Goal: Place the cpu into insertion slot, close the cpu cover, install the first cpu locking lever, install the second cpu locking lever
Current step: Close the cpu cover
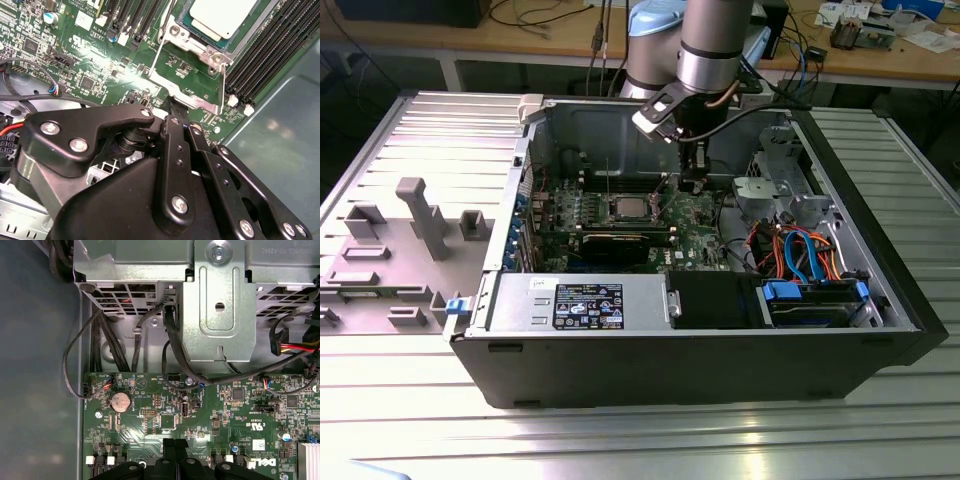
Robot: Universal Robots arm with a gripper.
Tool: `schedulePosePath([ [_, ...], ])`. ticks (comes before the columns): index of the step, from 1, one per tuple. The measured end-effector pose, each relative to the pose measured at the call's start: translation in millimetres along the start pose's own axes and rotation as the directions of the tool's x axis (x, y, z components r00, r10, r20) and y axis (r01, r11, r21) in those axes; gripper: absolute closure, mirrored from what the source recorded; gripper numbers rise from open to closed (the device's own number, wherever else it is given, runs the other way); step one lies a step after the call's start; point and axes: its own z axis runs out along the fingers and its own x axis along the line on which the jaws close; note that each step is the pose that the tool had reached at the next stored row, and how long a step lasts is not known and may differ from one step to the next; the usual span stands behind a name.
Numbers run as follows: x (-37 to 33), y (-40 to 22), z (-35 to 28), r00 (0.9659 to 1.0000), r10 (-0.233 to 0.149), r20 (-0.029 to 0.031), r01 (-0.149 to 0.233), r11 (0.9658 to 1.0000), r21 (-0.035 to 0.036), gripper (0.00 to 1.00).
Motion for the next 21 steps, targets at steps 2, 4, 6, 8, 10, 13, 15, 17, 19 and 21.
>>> schedulePosePath([
  [2,0.0,-0.6,0.1,1.0000,0.000,0.0000,0.000,1.0000,0.0000,0.89],
  [4,0.0,-1.3,0.1,1.0000,0.000,0.0000,0.000,1.0000,0.0000,0.89],
  [6,0.0,-1.8,0.2,1.0000,0.000,0.0000,0.000,1.0000,0.0000,0.89],
  [8,0.0,-3.1,0.2,1.0000,0.000,0.0001,0.000,1.0000,0.0000,0.89],
  [10,0.1,-4.2,0.2,1.0000,0.000,0.0000,0.000,1.0000,0.0000,0.89],
  [13,0.1,-5.3,0.3,1.0000,0.000,0.0000,0.000,1.0000,0.0000,0.89],
  [15,0.1,-6.5,0.3,1.0000,0.000,0.0000,0.000,1.0000,0.0000,0.89],
  [17,0.1,-7.0,0.3,1.0000,0.000,0.0000,0.000,1.0000,0.0000,0.89],
  [19,0.1,-7.6,0.4,1.0000,0.000,-0.0001,0.000,1.0000,0.0000,0.89],
  [21,0.1,-8.2,0.4,1.0000,0.000,0.0000,0.000,1.0000,0.0000,0.89],
])
